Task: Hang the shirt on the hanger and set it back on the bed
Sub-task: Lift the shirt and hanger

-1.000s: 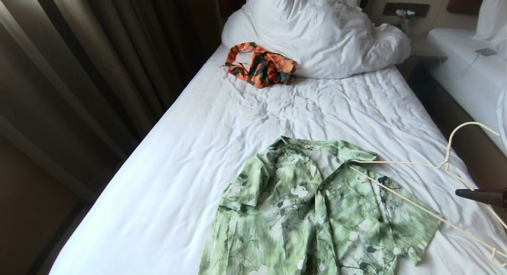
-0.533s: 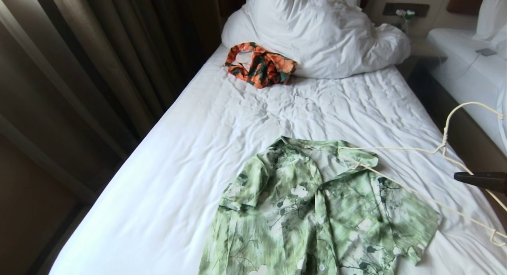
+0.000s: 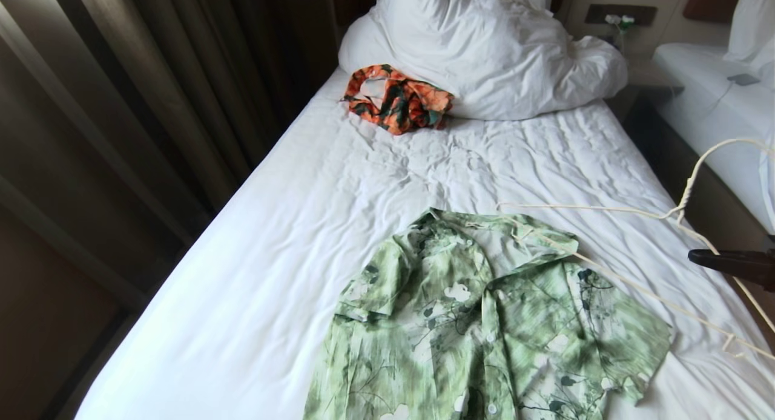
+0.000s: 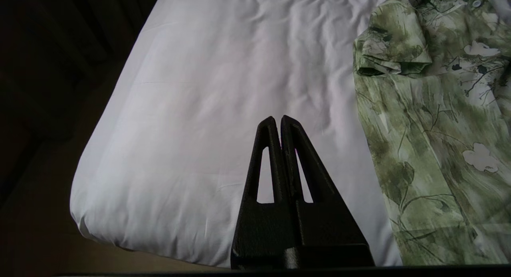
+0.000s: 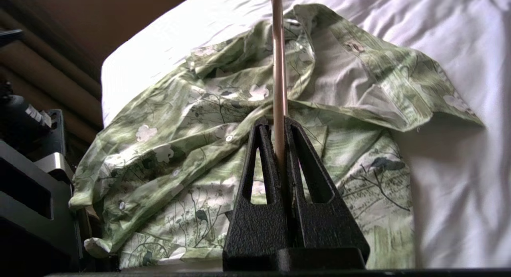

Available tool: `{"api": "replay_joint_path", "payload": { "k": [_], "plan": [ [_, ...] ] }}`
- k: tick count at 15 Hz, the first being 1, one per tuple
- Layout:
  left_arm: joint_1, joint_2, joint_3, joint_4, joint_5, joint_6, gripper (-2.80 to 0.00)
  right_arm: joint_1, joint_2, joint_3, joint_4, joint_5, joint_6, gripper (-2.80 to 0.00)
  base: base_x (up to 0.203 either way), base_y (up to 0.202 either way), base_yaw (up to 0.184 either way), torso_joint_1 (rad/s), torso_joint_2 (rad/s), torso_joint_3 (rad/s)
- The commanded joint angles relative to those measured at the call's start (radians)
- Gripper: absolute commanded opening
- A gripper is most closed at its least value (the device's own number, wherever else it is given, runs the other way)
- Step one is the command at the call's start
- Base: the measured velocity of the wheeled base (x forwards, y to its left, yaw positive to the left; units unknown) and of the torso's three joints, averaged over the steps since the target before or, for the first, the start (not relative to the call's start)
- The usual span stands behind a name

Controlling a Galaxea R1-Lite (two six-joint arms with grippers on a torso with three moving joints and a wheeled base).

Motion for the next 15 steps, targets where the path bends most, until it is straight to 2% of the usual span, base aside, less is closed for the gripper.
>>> {"api": "replay_joint_path", "payload": {
  "k": [1,4,8,11,15],
  "plan": [
    [0.000,0.001,0.000,0.001,0.000,0.000,-2.80,0.013,0.078,-0.003,-0.069,0.072,-0.002,-2.80,0.000,0.000,0.000,0.000,0.00,0.000],
    [0.000,0.001,0.000,0.001,0.000,0.000,-2.80,0.063,0.136,-0.006,-0.190,0.081,0.003,-2.80,0.000,0.000,0.000,0.000,0.00,0.000],
    [0.000,0.001,0.000,0.001,-0.001,0.000,-2.80,0.128,0.122,-0.001,-0.195,0.081,0.020,-2.80,0.000,0.000,0.000,0.000,0.00,0.000],
    [0.000,0.001,0.000,0.001,-0.001,0.000,-2.80,0.119,0.123,-0.002,-0.196,0.081,0.020,-2.80,0.000,0.000,0.000,0.000,0.00,0.000],
    [-0.001,0.001,-0.001,0.001,-0.017,0.068,-2.80,0.069,0.130,-0.008,-0.196,0.081,0.021,-2.80,0.000,0.000,0.000,0.000,0.00,0.000]
  ]
}}
